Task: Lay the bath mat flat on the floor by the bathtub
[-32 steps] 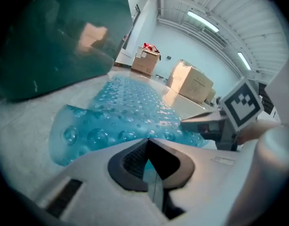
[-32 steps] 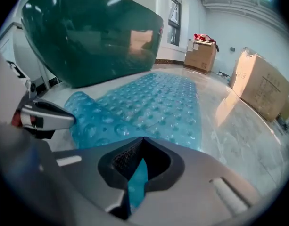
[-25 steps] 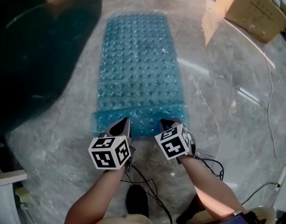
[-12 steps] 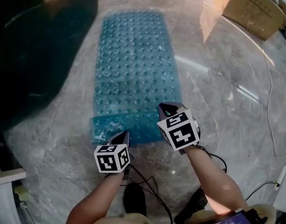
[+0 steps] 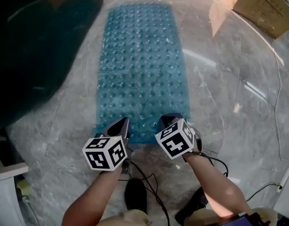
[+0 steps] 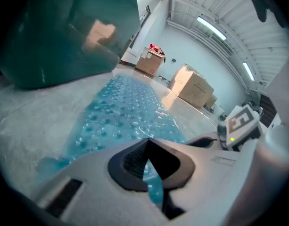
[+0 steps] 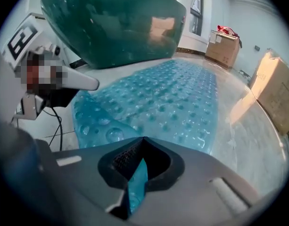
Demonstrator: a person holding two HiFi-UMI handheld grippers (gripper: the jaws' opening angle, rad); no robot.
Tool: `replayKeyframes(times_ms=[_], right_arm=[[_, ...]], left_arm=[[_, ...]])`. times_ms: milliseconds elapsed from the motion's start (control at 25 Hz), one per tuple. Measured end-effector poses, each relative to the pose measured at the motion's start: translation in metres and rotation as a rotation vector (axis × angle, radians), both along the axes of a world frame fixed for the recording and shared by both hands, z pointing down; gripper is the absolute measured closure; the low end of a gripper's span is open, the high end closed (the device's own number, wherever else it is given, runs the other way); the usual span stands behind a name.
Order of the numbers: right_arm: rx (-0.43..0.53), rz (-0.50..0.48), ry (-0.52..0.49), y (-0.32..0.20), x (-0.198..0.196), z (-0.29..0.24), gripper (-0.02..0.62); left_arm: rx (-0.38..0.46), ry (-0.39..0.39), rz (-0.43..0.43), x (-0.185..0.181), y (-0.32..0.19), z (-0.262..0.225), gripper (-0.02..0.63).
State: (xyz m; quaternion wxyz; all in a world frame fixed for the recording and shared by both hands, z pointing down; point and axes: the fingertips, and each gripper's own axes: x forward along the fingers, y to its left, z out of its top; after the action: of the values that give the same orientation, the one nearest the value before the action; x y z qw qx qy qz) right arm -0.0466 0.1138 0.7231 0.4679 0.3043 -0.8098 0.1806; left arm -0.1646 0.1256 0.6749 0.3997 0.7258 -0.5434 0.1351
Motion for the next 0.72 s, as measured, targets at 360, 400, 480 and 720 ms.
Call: replayKeyframes(times_ms=[360,400,480,720], right_arm=[[-0.16,0.1,-0.059,0.08,0.013,0.012,0.588],[-0.169,0.091,-0.058,0.086,0.016,0.012,0.588],[-0.194,0.052,-0.101,0.092,0.015,0.003,0.588],[-0.147,0.341,-0.4,0.039,0.037,-0.04,0.588]], left_arm=[[-0.221,-0.129,0.017,0.003,0.055,0.046,0.606],[-0.259,-0.13,0.03,0.005,0.07,0.054,0.606],[-0.271,-0.155,0.081,0.006,0.09,0.064,0.606],[-0.197,-0.259,0.223,0.019,0.153,0.075,0.607]])
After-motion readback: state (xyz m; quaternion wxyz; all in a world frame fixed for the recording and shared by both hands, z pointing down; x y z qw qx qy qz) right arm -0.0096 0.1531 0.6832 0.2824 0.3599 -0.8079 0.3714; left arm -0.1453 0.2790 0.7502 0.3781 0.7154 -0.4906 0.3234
